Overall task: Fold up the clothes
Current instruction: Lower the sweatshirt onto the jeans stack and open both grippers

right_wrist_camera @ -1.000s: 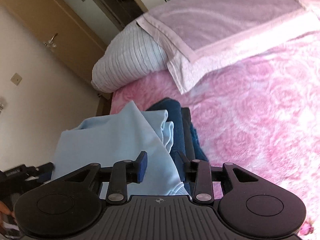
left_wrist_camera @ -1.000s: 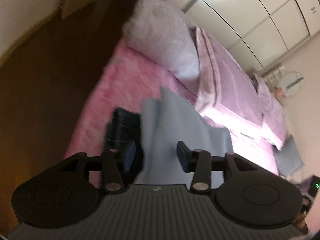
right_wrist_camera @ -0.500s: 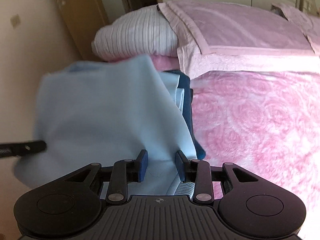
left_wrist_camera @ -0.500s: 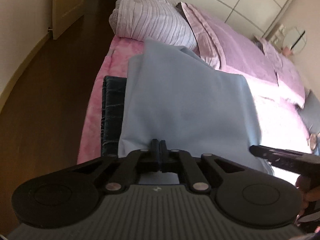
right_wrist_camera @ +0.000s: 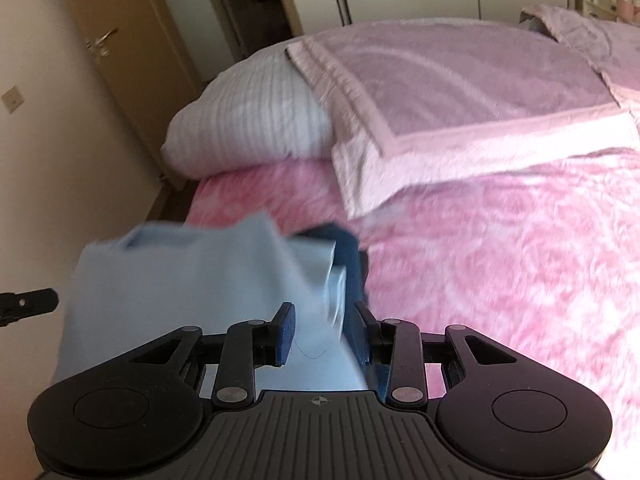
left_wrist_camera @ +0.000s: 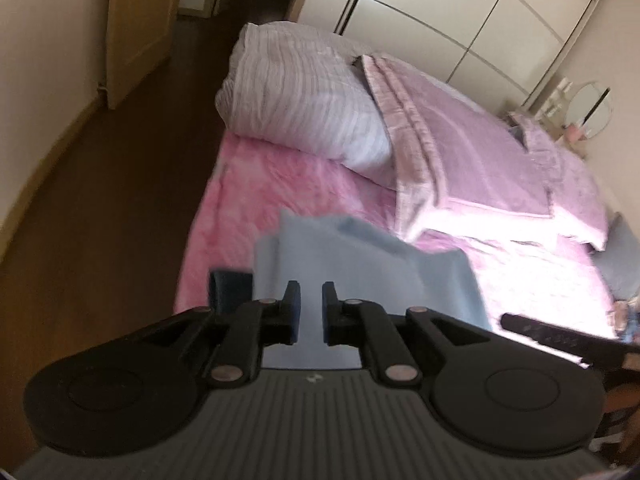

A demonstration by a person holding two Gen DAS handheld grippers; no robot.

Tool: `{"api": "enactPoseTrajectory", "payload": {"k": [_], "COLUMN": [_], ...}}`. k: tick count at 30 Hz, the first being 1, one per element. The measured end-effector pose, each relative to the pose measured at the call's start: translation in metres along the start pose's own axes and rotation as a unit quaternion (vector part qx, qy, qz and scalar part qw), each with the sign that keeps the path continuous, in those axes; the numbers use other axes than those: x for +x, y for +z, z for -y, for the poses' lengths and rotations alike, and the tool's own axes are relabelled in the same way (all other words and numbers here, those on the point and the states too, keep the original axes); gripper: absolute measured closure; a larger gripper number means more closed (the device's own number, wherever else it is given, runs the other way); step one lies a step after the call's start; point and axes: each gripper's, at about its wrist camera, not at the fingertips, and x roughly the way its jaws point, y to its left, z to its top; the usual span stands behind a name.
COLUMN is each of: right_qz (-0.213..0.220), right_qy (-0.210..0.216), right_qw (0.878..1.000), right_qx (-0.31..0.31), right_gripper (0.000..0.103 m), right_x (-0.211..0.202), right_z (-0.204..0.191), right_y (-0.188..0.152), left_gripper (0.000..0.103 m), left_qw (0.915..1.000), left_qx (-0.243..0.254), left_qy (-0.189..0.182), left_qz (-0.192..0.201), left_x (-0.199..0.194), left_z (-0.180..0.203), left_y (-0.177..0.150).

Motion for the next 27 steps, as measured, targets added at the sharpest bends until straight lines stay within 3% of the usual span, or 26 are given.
{"api": "enactPoseTrajectory", "payload": {"k": [5,9,13,17,21,24,27], "right_qz": [0.009,-0.032,-0.031,0.0,0.006,-0.008,-0.025], "right_qy": [0.029,0.027,0.02,0.022,0.04,0.05,0.068], "right_qw": [0.999,0.998,0.999,1.0,0.999,0.999,0.997], "right_qx": [0.026,0.053,0.001,0.02,0.031,0.012,-0.016], "right_gripper": [0.068,0.068,0.068,0.068,0.068,0.068,0.068], "right_x": [0.03,0.066,0.068,0.034,-0.017,-0.05,-0.069], "right_z": [0.001,0.003,-0.008,0.002,0.013,0.007,-0.008], "right_y": [0.022,0.016,0.017,0.016,-0.005,-0.03,-0.054], "left_gripper": [0.097,0.092,0.091,0.092,0.094,0.094,0.094], "left_qw": [0.9982,0.9961,0.9962,0.998,0.9991,0.9999,0.9994], "left_qx": [0.049,0.06,0.057,0.028,-0.014,-0.008,0.014], "left_qy": [0.034,0.062,0.065,0.056,0.035,0.011,0.02], "left_qz": [-0.003,-0.018,-0.009,0.01,0.017,-0.007,-0.024], "left_x": [0.036,0.068,0.074,0.051,0.0,-0.035,-0.039], "left_z": [0.014,0.001,-0.007,-0.013,-0.018,-0.01,-0.003], "left_y": [0.019,0.006,0.0,-0.001,-0.02,-0.047,-0.068]}}
